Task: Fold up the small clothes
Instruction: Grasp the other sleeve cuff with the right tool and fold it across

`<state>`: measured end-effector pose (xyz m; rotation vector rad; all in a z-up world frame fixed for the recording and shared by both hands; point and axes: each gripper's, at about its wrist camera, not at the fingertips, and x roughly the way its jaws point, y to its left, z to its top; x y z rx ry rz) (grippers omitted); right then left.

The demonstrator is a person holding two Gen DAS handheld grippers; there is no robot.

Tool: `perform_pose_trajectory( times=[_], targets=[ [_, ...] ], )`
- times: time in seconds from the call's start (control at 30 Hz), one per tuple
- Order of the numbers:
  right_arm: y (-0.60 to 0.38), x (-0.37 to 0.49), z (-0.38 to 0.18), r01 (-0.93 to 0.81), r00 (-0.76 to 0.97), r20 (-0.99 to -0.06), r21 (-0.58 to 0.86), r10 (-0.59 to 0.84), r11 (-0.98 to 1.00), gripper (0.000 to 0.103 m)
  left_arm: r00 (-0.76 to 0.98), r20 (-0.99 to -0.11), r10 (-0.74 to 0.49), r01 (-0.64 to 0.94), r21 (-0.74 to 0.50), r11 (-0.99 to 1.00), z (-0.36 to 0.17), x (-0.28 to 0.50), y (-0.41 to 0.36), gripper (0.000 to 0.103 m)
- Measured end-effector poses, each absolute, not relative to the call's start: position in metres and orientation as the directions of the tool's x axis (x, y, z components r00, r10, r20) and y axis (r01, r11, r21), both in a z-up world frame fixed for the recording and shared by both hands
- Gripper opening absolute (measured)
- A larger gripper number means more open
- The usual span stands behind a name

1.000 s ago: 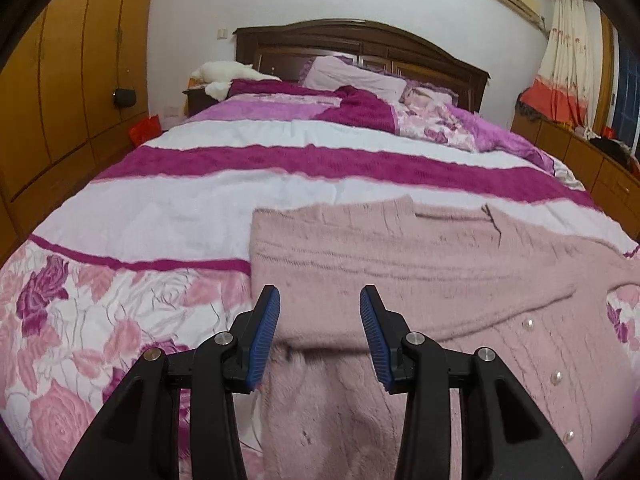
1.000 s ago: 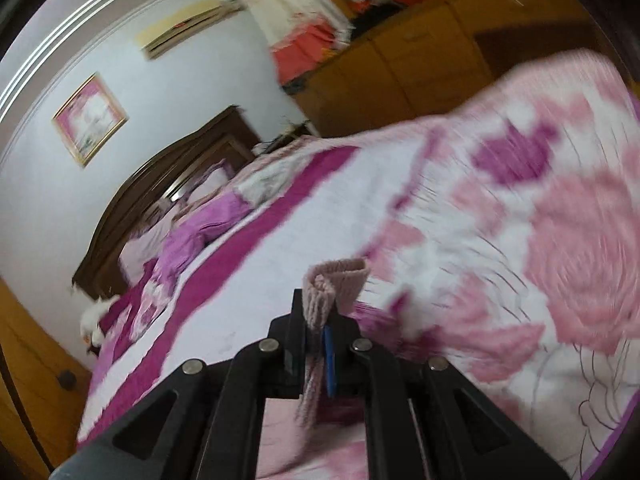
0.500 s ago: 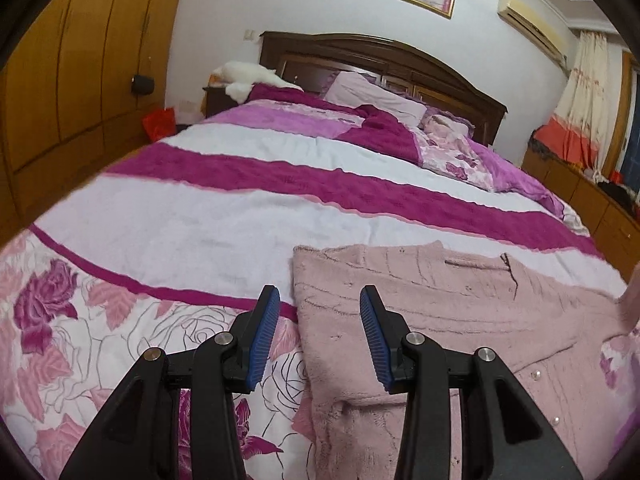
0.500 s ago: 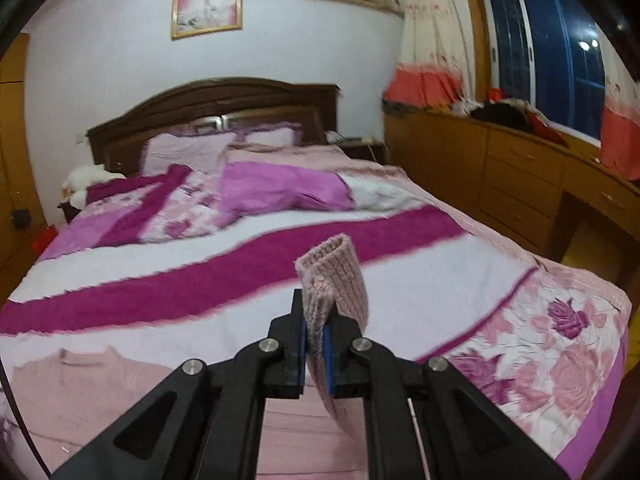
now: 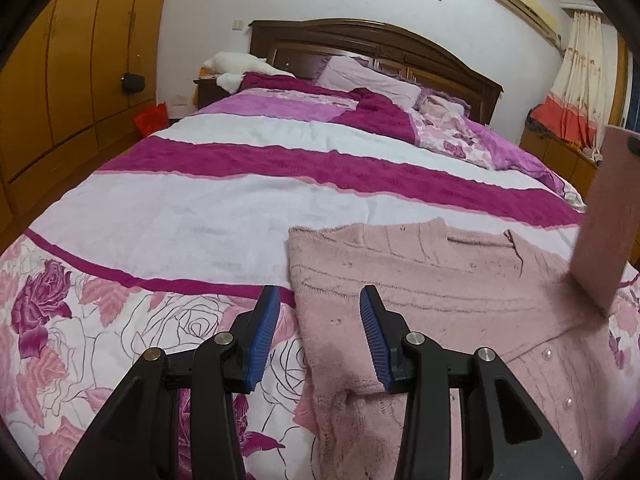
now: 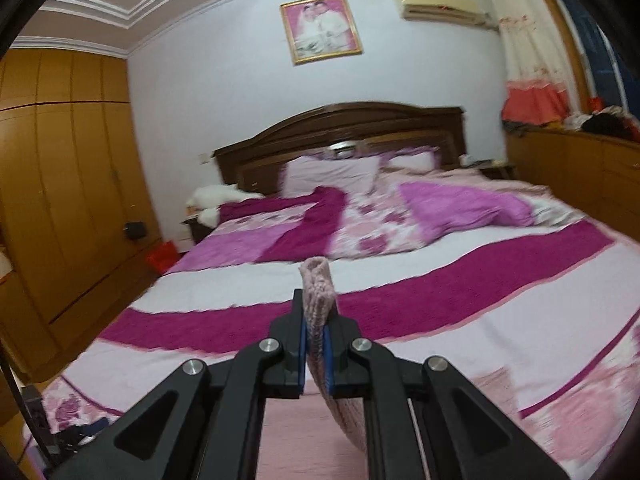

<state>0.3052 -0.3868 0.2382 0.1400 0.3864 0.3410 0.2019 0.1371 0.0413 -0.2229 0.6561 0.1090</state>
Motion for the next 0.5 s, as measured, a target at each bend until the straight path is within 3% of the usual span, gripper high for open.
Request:
perform_pose_trajectory(
  times=[0.13,0.5],
  targets=[
    [-0.365,0.296,0.242,-0.355,0.848,-0.352,0.176,0.396,0.918,0.006,0.763,-0.645,0.039,-0.187,-0.163,0.969,0.032,0.205,0.14,0.018],
    [-0.396,0.285,0.346,-0.333,0.899,-0.305,-0.013,0.314,0.943,0.006,0.755,-0.655,-0.008,-0.181,-0.22,0.959,0.037,0.208,0.147,0.018]
  ],
)
